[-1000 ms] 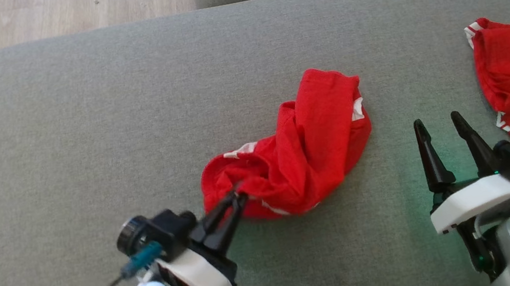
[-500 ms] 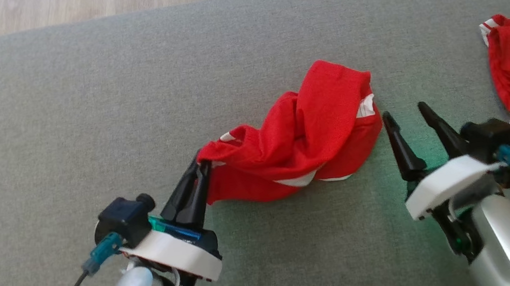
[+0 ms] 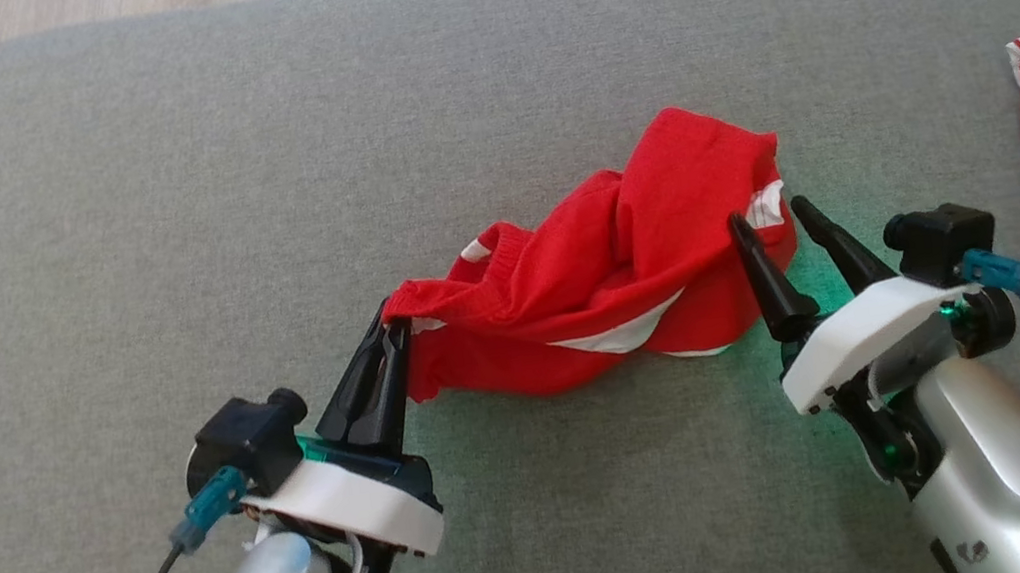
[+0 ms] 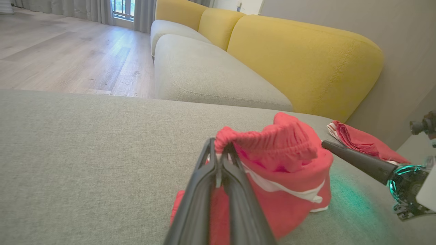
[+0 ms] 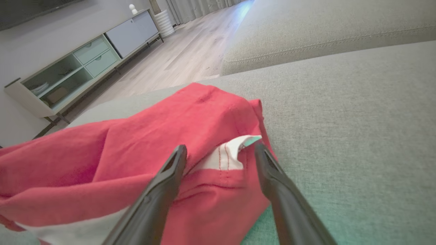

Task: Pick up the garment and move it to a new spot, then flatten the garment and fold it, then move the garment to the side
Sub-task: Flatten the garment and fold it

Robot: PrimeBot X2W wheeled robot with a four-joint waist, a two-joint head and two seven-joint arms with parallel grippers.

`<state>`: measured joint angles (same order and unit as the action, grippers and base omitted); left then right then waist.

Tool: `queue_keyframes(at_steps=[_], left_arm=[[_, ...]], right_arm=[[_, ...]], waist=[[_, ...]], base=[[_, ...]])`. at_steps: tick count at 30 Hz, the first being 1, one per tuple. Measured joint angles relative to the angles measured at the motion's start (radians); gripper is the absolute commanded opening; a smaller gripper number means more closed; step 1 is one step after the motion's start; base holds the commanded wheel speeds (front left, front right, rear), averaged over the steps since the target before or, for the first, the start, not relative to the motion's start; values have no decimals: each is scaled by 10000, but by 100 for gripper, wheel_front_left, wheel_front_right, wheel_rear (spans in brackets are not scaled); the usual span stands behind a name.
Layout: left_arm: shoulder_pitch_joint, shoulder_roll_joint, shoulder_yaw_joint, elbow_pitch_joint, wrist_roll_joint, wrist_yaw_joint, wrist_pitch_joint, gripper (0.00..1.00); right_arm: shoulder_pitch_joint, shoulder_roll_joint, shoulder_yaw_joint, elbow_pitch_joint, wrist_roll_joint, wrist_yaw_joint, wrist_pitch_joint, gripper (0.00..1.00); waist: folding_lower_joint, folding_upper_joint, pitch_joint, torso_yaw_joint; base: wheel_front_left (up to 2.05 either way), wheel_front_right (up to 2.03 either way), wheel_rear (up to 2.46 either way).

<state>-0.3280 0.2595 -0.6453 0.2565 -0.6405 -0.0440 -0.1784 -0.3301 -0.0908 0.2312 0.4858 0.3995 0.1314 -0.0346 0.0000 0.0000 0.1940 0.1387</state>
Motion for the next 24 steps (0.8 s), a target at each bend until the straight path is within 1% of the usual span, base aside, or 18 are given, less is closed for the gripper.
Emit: queue_keyframes(at_steps=[3,8,12,16,24], left_arm=[[-52,-10,-12,17,0,0,-2,0],[-184,-25,-61,102,86,0,-2,0],[-192,-35,-102,169,84,0,-2,0],[-200,-36,-111,207,84,0,-4,0],[-382,-38,-150,268,82,0,-90,0]], right_arm=[[-127,-163,198,148,144,0,-4,100],[-366,-251,479,328,311,0,-13,100],[-463,-531,602,495,-2,0,-138,100],[-491,-792,554,569,-546,0,-314,100],[-492,-882,504,591,-1064,0,-330,100]], waist=[[0,0,49,39],[0,0,114,85],[0,0,126,96],[0,0,155,79],[0,0,242,32]], base=[[0,0,0],[0,0,0],[0,0,0],[0,0,0],[0,0,0]])
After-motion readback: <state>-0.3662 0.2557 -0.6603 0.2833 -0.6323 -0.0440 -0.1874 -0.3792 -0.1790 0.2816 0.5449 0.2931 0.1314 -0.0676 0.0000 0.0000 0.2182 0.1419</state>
